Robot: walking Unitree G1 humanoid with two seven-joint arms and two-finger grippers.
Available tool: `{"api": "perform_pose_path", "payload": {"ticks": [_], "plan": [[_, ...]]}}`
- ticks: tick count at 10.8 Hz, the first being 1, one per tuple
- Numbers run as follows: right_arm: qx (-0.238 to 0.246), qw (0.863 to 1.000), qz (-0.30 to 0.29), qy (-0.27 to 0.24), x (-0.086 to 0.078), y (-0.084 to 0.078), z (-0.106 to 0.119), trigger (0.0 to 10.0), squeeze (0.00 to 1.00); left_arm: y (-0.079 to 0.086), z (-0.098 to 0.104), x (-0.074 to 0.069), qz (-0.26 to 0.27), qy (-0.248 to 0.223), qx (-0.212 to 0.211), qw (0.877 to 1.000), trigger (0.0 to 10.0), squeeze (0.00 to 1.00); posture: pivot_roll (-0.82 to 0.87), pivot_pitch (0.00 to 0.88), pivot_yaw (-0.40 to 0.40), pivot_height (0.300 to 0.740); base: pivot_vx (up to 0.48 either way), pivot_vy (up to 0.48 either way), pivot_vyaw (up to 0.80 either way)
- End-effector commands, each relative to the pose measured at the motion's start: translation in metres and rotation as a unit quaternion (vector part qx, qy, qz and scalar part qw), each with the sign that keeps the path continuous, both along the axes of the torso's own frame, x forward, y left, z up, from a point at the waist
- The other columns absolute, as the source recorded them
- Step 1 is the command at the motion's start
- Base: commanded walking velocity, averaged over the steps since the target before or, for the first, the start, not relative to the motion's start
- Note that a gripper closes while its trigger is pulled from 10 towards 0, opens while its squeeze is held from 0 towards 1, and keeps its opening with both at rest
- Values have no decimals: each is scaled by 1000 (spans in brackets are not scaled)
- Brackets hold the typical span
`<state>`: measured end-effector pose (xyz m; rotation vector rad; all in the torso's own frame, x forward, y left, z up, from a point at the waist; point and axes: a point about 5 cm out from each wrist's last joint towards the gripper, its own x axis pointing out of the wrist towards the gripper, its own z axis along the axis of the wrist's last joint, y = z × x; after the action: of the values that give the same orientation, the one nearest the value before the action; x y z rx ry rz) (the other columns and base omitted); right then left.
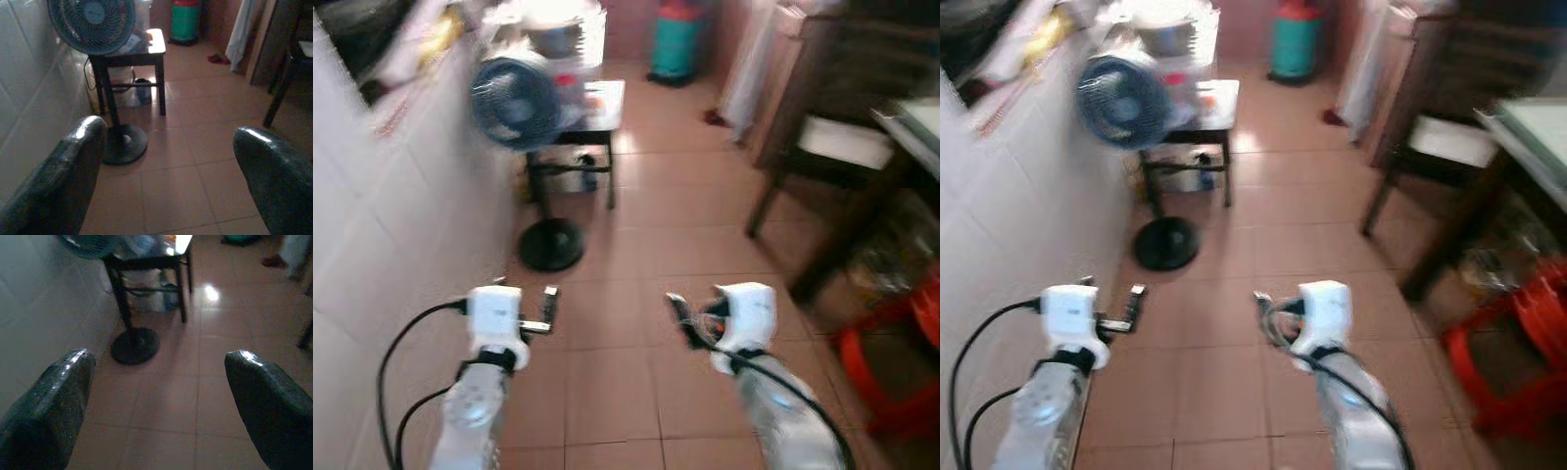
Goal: Setting the table
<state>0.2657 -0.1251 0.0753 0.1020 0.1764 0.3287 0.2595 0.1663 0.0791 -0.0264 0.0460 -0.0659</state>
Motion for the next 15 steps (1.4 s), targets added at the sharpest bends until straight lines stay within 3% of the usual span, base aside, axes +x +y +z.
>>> {"api": "perform_pose_path", "payload": {"ticks": [1, 4, 7, 15], "plan": [[-6, 1000, -14, 3, 0, -6, -2, 10000, 0, 2, -1, 1, 7, 1, -9, 1000, 10000, 0, -70, 57, 65, 740, 0, 0, -800], [1, 1000, -22, -2, 3, -2, 2, 10000, 0, -2, 3, 8, -26, -7, 1, 1000, 10000, 0, -80, 53, 87, 740, 0, 0, -800], [3, 999, -33, -7, 3, -4, 3, 10000, 0, -1, 2, 10, -24, -9, 17, 1000, 10000, 0, -84, 58, 94, 740, 0, 0, -800], [-2, 999, -34, -10, 1, -6, 4, 10000, 0, -3, 0, 11, -19, -7, 9, 1000, 10000, 0, -90, 102, 96, 740, 0, 0, -800]]}}
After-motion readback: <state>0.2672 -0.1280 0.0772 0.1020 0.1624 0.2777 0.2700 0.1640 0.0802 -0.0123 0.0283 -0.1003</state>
